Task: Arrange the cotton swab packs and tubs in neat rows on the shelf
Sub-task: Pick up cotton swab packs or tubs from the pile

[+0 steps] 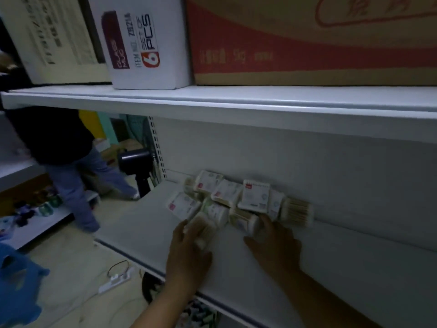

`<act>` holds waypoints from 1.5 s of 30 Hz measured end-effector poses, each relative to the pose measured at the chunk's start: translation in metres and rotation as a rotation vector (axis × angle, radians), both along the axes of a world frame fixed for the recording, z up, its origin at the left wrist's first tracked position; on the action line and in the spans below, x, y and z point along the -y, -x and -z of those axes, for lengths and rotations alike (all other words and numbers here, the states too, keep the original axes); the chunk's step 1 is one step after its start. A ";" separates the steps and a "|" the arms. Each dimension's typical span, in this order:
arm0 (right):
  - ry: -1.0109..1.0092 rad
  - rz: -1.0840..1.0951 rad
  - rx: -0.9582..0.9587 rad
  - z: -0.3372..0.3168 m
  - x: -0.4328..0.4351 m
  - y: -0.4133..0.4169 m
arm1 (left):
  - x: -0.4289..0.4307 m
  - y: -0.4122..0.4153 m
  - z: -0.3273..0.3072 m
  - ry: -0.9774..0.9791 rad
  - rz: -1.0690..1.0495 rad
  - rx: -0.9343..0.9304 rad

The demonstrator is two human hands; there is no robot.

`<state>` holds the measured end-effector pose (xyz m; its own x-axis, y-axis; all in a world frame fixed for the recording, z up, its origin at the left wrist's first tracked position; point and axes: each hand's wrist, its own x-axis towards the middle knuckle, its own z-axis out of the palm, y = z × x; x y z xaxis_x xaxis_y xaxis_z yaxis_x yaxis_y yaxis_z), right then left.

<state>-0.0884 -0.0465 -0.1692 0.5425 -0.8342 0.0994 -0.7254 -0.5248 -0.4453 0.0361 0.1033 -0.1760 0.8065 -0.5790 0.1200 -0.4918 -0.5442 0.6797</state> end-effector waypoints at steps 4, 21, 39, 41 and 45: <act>0.057 0.025 -0.028 0.005 0.001 -0.003 | 0.001 0.001 -0.001 0.035 -0.023 -0.077; -0.596 0.059 0.778 -0.050 -0.003 0.137 | 0.009 0.083 -0.056 0.249 0.252 -0.456; -0.405 0.249 1.108 -0.128 -0.001 0.600 | 0.126 0.533 -0.109 0.458 0.943 -0.758; -0.380 0.286 1.126 -0.128 0.005 0.635 | 0.143 0.569 -0.110 0.469 0.983 -0.784; -0.326 0.396 1.136 -0.124 0.027 0.698 | 0.182 0.639 -0.114 0.463 1.054 -0.832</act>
